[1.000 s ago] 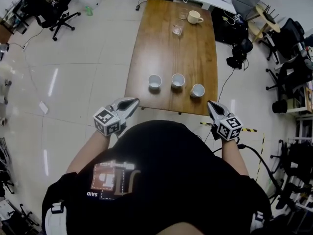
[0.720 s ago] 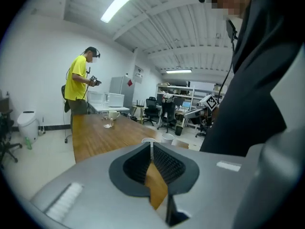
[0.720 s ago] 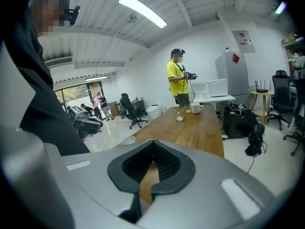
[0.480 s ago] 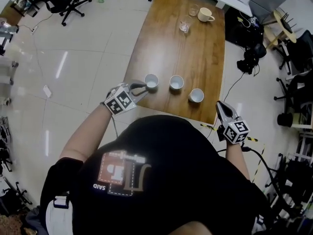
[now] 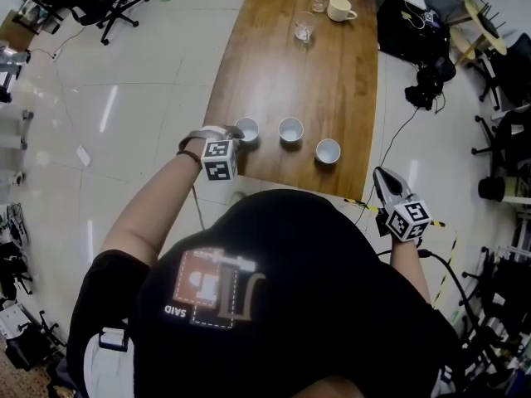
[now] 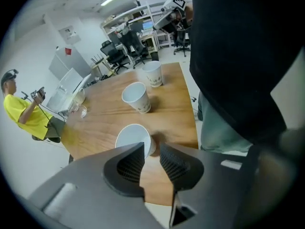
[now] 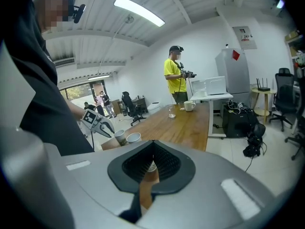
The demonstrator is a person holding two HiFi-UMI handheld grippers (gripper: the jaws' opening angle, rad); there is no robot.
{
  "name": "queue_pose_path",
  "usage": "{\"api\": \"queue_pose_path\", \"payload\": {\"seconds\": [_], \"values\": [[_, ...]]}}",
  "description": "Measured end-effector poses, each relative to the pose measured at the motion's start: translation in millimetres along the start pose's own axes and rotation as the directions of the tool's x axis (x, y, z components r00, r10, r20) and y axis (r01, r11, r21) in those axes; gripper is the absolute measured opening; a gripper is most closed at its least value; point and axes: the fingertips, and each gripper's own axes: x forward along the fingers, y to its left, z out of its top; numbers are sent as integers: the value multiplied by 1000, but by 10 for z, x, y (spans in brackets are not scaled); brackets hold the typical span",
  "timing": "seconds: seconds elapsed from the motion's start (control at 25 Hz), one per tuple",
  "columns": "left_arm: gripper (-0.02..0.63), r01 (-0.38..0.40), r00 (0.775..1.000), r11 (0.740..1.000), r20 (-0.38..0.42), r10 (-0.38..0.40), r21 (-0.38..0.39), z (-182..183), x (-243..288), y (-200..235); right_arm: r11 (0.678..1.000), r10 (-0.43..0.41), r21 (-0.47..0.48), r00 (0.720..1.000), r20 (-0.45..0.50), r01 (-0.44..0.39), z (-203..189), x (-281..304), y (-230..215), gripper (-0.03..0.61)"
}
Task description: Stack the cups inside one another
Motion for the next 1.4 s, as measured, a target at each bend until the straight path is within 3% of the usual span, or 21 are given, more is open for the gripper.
{"api": "queue_pose_path", "payload": {"seconds": [0.2,0.44,0.72,0.88,1.12,1.4], "values": [[19,21,1000,998,-17,-20,59,-23,121,29,999,-35,13,999,-4,35,-52,-55,26,14],[12,20,1000,997,21,-22,80,115,20,108,999,-38,17,999,7,38,-82,-25,81,14],[12,-85,989,991,132,71,102,668,-450,487,999,-39,21,999,28,38,-83,-32,29,15],[12,-115,978,983,189,87,143,1089,-584,599,998,-54,27,998,42,53,-107,-123,-37,15],[12,-62,980,975,199,19,214,1448,-327,468,994,-99,47,994,50,96,-155,-357,-132,15],[14,25,992,978,112,-49,207,1359,166,295,984,-166,80,985,47,162,-321,-654,-255,15]]}}
